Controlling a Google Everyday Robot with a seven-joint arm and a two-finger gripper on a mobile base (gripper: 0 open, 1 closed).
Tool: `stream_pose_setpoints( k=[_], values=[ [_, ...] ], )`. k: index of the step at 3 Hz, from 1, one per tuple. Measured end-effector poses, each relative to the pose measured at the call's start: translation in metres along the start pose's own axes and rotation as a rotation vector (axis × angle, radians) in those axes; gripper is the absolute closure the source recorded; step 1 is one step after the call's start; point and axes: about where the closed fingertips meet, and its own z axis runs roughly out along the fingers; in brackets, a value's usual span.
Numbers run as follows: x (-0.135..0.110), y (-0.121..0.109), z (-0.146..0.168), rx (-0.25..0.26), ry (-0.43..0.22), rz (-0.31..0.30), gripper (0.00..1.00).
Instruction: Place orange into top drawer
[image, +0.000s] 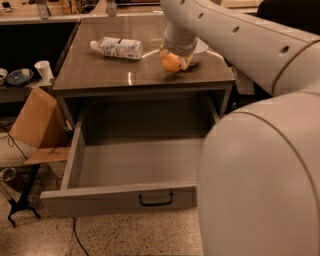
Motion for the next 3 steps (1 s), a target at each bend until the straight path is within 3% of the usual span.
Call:
stream_pose_setpoints(
  k=[2,3],
  values=[
    [0.038,-0.069,-0.053,-0.150,0.214,-0.114,1.00],
    [0.070,-0.107,-0.050,-0.182,0.362,-0.215,1.00]
  ],
)
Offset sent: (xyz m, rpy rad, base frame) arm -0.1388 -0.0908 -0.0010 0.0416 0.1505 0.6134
